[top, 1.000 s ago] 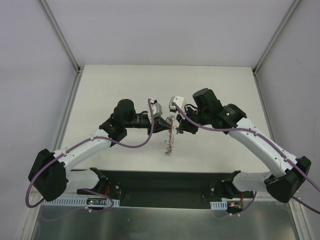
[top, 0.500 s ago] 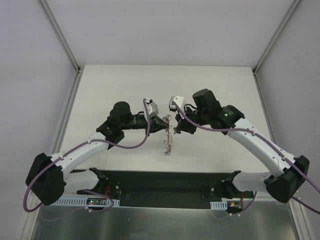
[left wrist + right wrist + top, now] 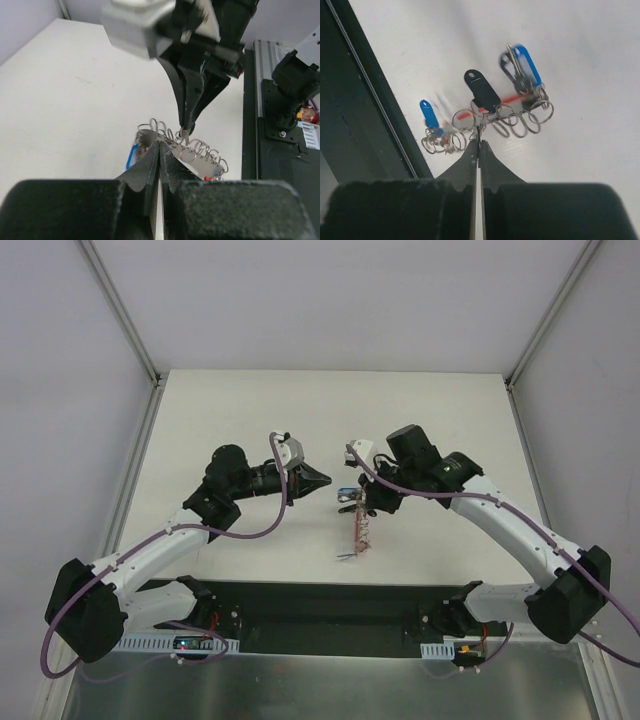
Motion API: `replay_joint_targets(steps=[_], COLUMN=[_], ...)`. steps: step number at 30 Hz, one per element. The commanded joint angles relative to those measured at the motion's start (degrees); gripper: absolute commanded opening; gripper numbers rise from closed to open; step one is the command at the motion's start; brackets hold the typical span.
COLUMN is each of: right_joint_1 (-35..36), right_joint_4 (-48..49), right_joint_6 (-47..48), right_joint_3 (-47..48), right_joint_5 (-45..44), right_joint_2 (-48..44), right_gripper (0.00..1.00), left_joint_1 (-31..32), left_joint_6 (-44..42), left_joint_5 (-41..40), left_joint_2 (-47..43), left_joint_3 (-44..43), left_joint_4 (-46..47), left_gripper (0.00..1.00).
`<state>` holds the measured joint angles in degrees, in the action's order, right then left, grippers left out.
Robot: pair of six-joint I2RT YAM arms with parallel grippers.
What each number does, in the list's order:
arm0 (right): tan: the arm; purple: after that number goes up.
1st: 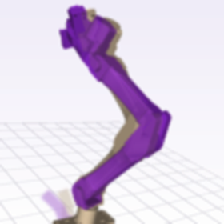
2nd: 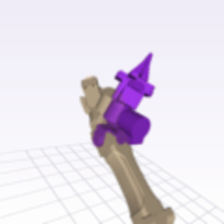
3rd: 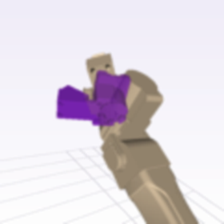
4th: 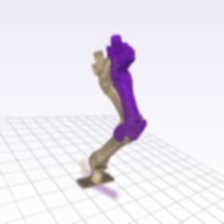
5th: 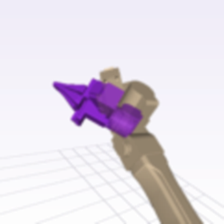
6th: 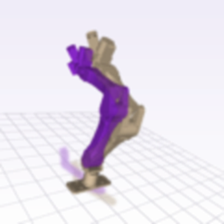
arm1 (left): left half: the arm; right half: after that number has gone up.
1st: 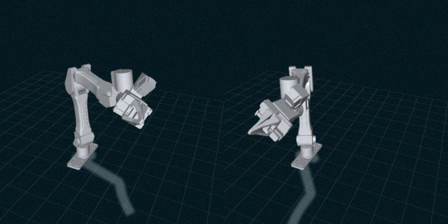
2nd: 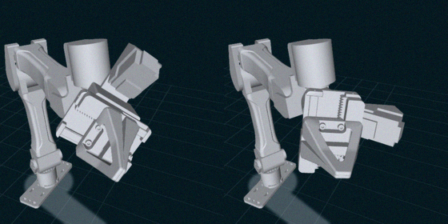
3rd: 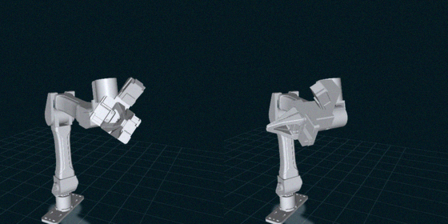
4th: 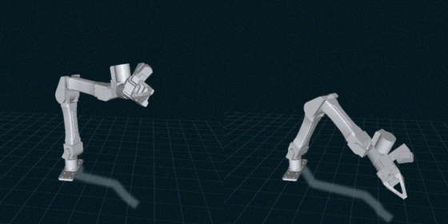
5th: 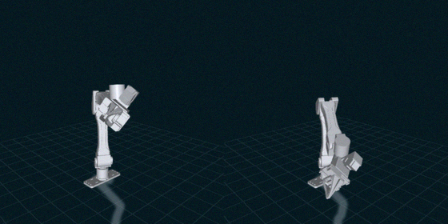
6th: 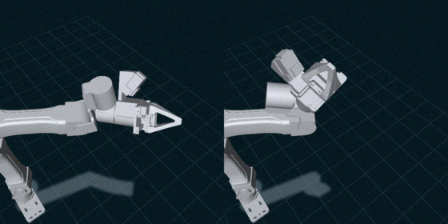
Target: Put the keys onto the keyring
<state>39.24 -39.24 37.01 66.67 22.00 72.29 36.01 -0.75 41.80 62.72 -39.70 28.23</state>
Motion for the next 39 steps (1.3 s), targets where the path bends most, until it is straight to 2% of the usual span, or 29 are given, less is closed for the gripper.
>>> replay_joint_targets(steps=[1, 8, 10, 12, 16, 20, 26, 33, 39], right_joint_1=[-1.3, -1.3, -1.2, -1.3, -1.2, -0.8, -0.1, 0.8, 2.3], right_joint_4=[-3.1, -4.5, -5.7, -7.1, -9.4, -10.9, -12.7, -13.4, -13.9], right_joint_6=[-1.0, 0.9, 1.7, 3.0, 4.6, 5.9, 7.6, 8.8, 9.7], right_joint_3=[-0.4, 3.8, 5.5, 6.6, 9.8, 11.9, 14.0, 15.8, 16.6], right_joint_5=[-2.4, 0.0, 0.2, 0.6, 1.4, 2.3, 3.1, 3.3, 3.2], right_joint_2=[0.5, 0.7, 0.8, 1.0, 1.3, 1.7, 3.3, 4.7, 5.8], right_gripper=[0.01, 0.01, 0.01, 0.01, 0.01, 0.01, 0.01, 0.01, 0.01], left_joint_1=[-0.8, -0.9, -0.9, -0.9, -0.9, -0.9, -0.3, 2.0, 3.0], left_joint_6=[0.6, 0.5, 0.6, 0.6, -0.2, -1.9, -3.6, -3.8, -2.6], left_joint_5=[-1.4, 1.6, 3.6, 6.5, 9.6, 11.5, 12.2, 10.7, 10.1], left_joint_2=[-2.9, -0.8, 1.0, 2.8, 5.8, 8.4, 11.0, 13.6, 14.1], left_joint_3=[-0.1, 0.0, -0.8, -1.2, -2.2, -3.3, -4.8, -3.8, -2.5], left_joint_4=[5.1, 4.3, 3.7, 3.7, 3.2, 2.8, 2.4, 2.0, 2.0], left_gripper=[0.0, 0.0, 0.14, 0.2, 0.37, 0.5, 0.66, 0.7, 0.68])
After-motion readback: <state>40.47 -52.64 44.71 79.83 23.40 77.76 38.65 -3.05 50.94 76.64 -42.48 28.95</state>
